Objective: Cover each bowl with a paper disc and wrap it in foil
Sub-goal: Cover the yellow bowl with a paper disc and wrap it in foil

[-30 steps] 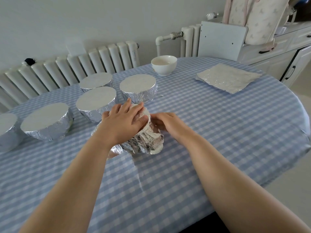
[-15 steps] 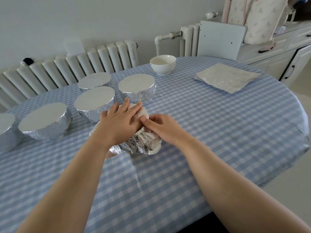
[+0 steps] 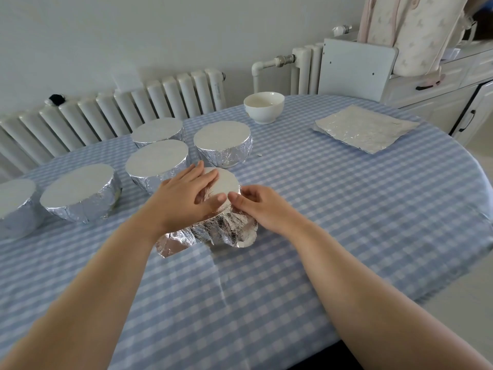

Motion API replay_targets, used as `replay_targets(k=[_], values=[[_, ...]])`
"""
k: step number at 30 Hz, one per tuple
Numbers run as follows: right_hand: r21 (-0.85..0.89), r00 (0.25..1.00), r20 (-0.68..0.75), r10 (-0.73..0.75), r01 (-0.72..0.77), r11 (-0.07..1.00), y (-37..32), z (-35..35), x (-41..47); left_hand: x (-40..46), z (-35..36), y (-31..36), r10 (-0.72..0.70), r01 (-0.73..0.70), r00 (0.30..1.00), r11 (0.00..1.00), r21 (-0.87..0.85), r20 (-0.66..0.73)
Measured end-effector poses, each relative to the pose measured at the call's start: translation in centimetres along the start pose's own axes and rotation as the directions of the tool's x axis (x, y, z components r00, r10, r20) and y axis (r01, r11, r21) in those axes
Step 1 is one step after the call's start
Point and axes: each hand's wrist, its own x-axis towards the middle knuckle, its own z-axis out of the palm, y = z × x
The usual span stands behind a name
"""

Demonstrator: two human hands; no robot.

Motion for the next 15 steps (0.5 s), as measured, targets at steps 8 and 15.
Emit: replay_targets(k=[8,15], values=[[-0.012,1.000,0.001,0.001,-0.001,1.000,0.5,0.0,1.0,-1.0,0.1,1.1,-0.108,0.108,0.994,0.994,0.012,-0.020],[0.401,0.990,-0.014,0.142,-0.124,0.907,0.3,1.4,1.2,-1.0,0.3,1.5,-0.140,0.141,0.990,0.990,0.032,-0.027]])
